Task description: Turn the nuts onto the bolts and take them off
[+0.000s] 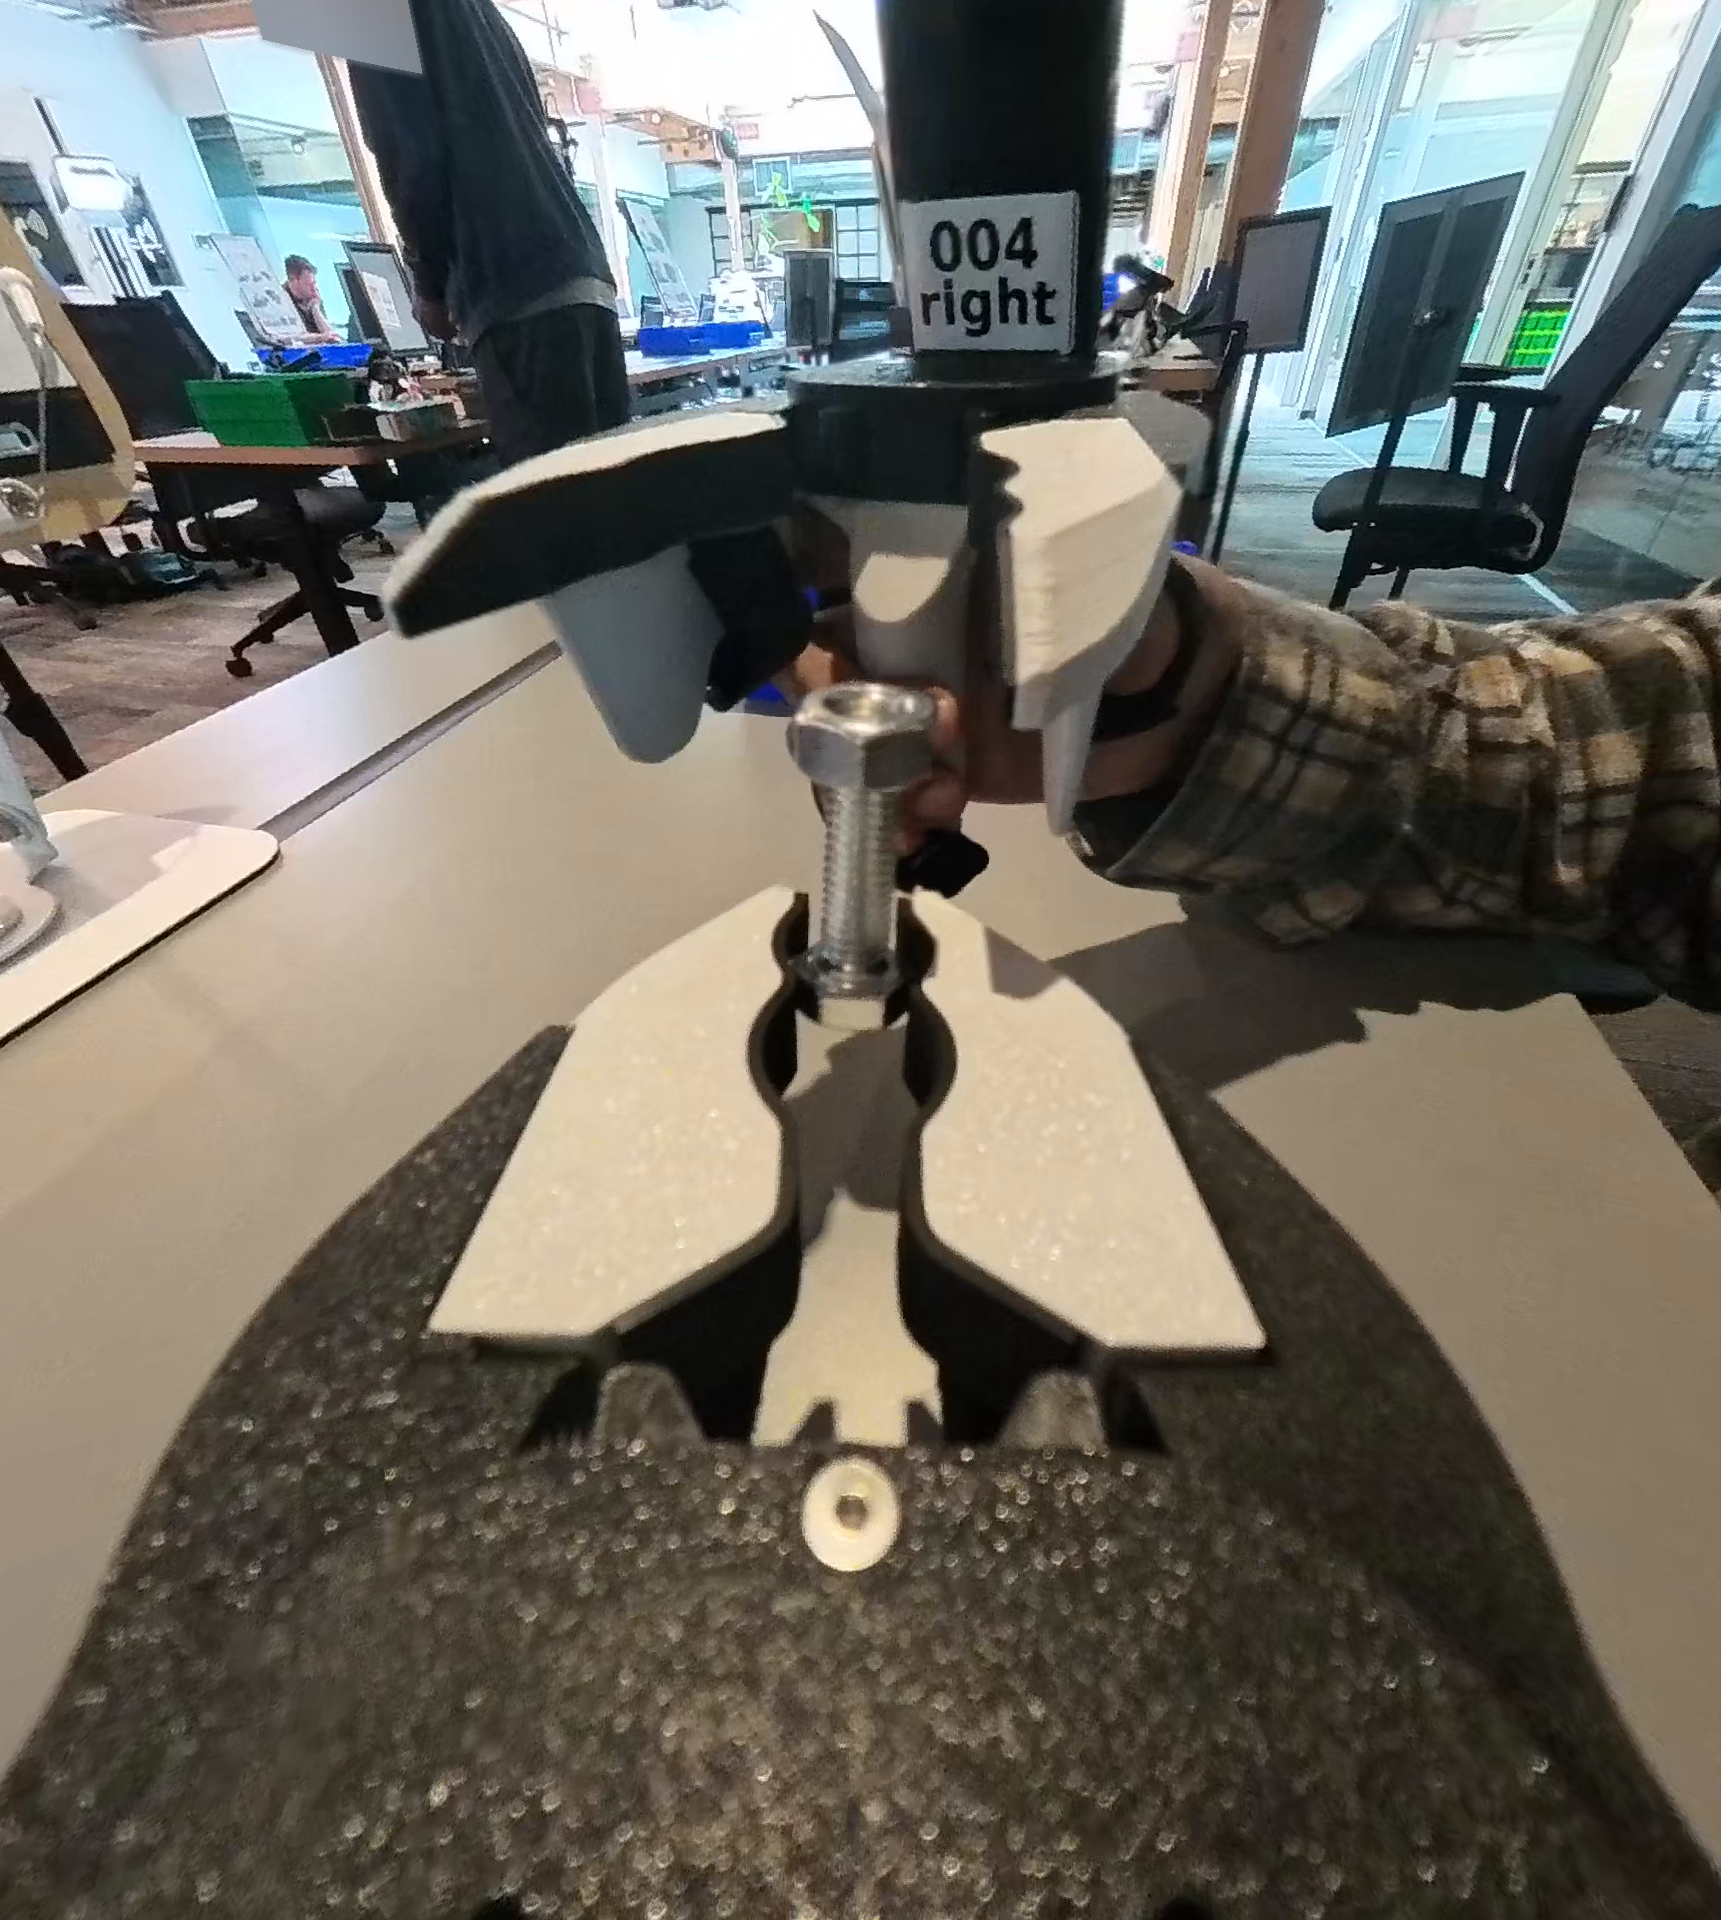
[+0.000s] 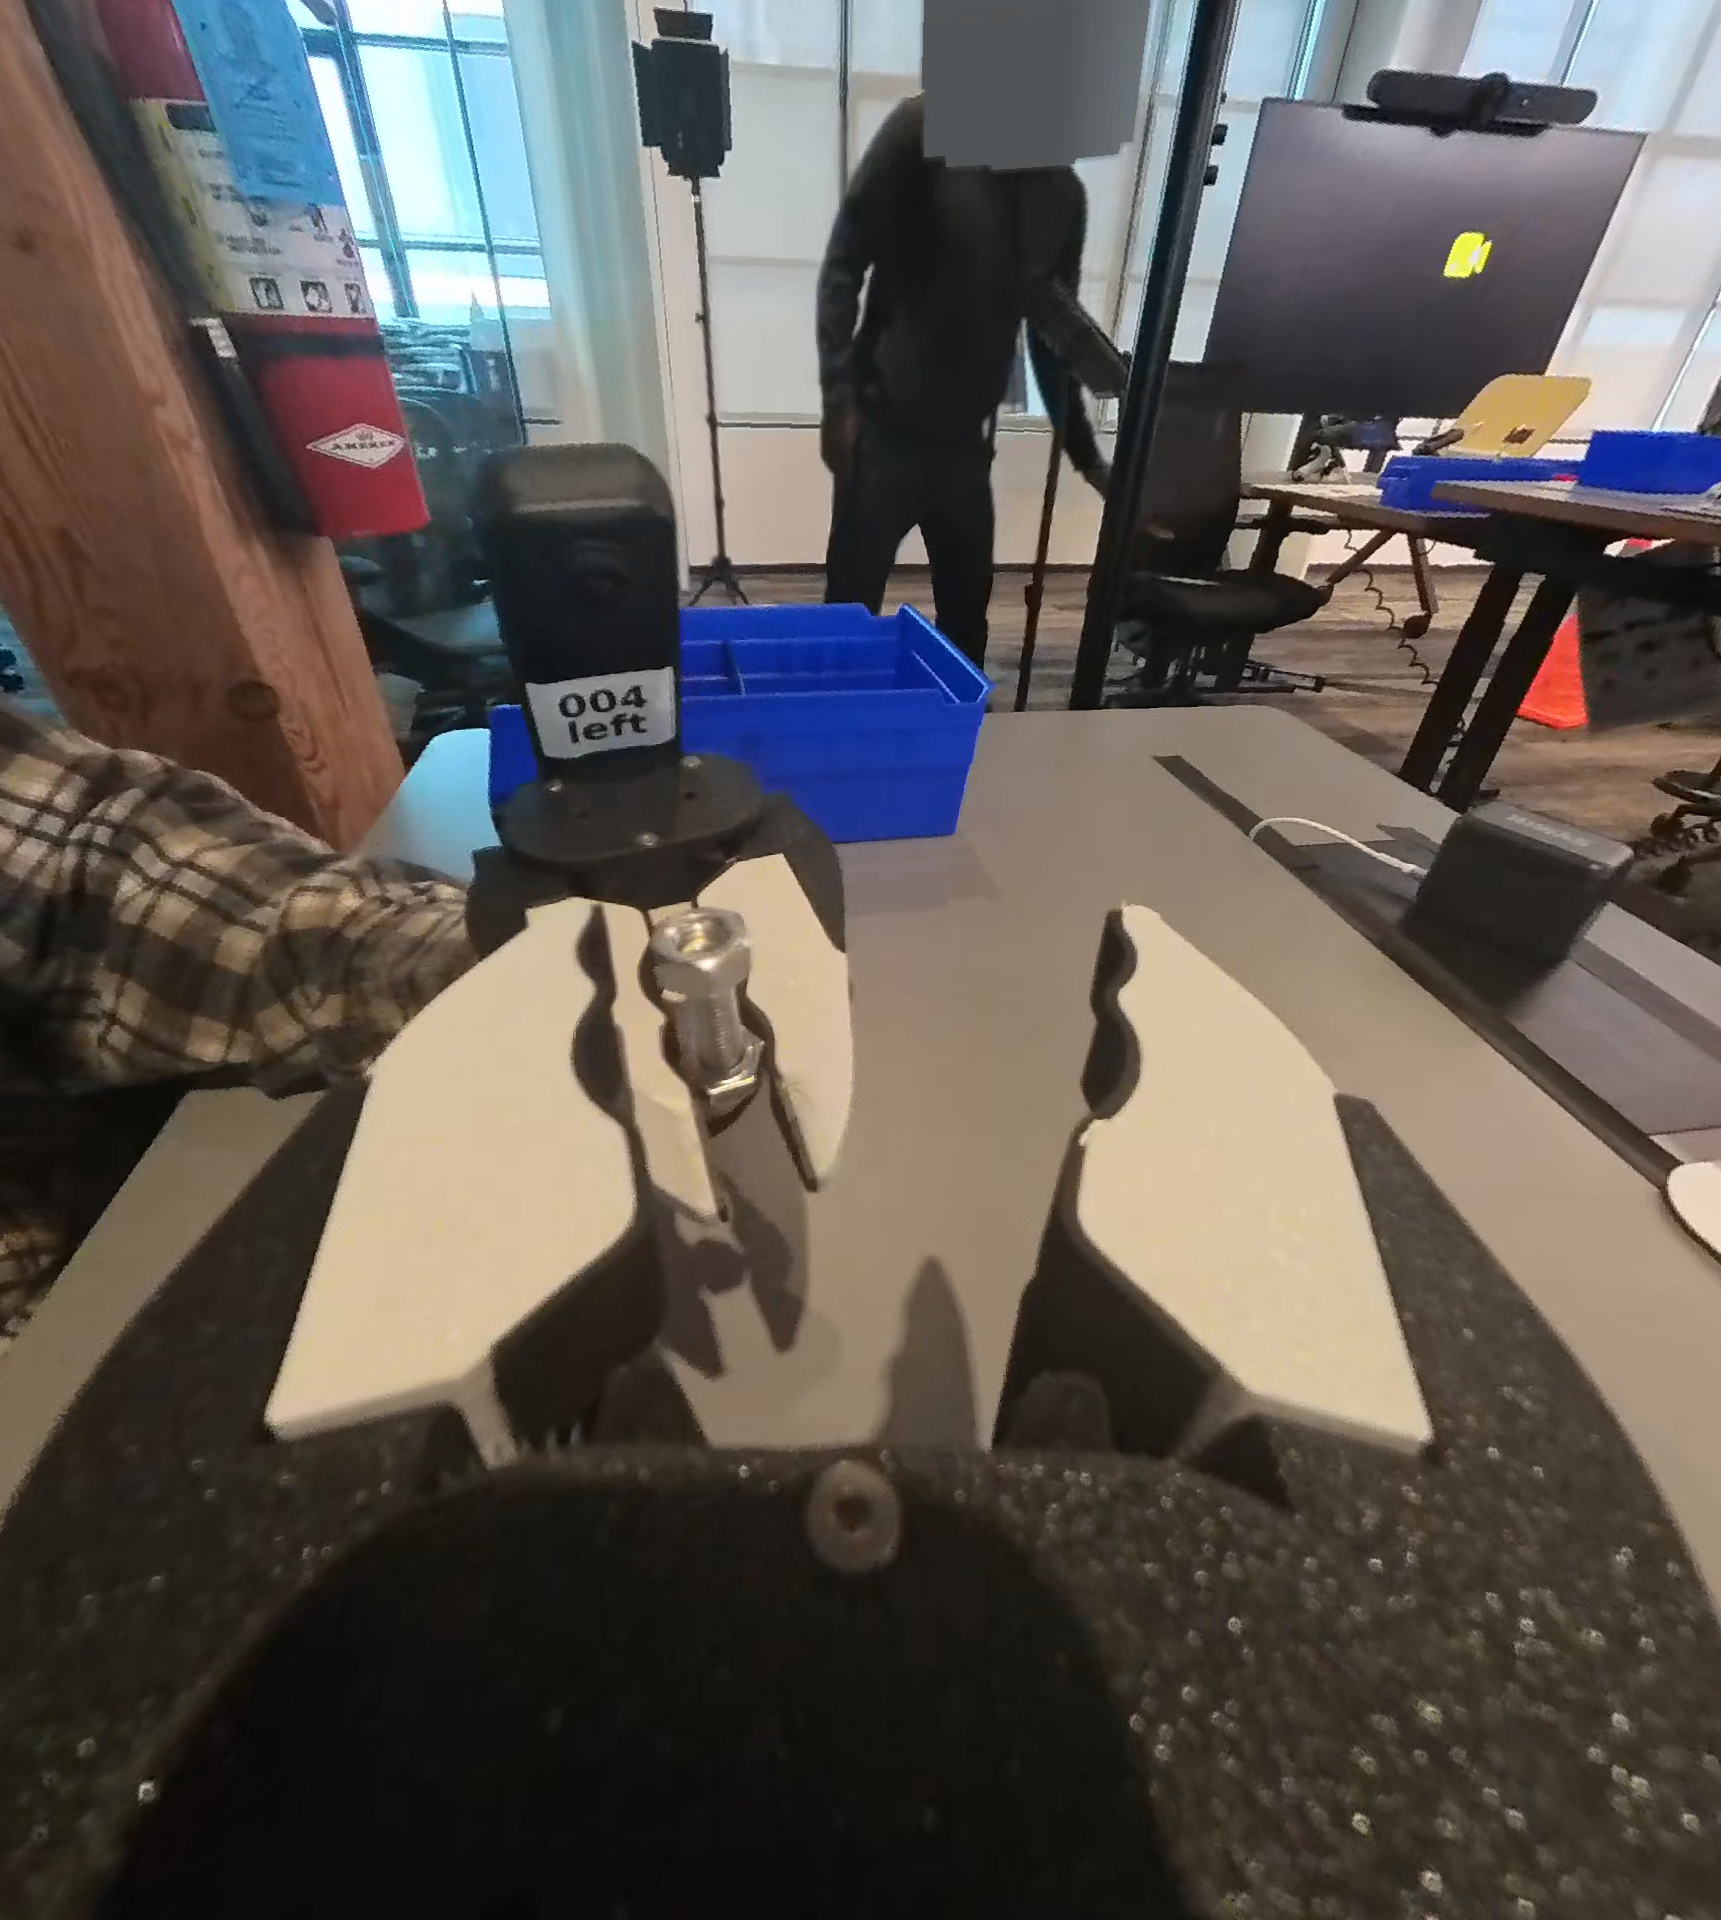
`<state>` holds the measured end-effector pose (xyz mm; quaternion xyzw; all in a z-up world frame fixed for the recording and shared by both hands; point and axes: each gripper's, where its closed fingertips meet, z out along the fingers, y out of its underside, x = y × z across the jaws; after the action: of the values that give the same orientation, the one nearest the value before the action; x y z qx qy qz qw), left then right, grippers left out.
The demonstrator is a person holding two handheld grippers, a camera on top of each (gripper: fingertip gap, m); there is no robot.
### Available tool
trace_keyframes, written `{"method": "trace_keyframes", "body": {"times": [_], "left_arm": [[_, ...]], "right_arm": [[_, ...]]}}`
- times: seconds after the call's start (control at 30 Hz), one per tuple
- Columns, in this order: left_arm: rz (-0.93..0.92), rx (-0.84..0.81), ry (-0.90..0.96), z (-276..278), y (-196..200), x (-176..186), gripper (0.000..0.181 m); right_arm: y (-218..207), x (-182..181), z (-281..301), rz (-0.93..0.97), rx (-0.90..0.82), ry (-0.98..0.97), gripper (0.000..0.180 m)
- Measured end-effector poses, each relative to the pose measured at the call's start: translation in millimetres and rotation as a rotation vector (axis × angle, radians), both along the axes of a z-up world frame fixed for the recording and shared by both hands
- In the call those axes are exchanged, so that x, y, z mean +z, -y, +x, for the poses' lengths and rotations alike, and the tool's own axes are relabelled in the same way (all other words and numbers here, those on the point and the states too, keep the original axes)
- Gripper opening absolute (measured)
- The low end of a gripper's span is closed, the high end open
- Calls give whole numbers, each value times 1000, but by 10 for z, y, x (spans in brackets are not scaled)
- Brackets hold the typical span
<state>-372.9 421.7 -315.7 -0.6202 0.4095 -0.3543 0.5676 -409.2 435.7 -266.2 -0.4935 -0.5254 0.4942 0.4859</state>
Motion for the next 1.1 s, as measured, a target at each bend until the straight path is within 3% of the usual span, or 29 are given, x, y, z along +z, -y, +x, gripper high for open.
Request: {"method": "trace_keyframes", "body": {"times": [0.63, 0.8, 1.1], "left_arm": [[20, -5, 7, 1, 26, 42, 15], [14, 18, 2, -27, -7, 33, 15], [-11, 110, -7, -99, -122, -19, 15]], "right_arm": [[10, 19, 6, 13, 23, 12, 85], [100, 104, 62, -36, 50, -50, 75], [114, 80, 78, -99, -326, -172, 53]]}}
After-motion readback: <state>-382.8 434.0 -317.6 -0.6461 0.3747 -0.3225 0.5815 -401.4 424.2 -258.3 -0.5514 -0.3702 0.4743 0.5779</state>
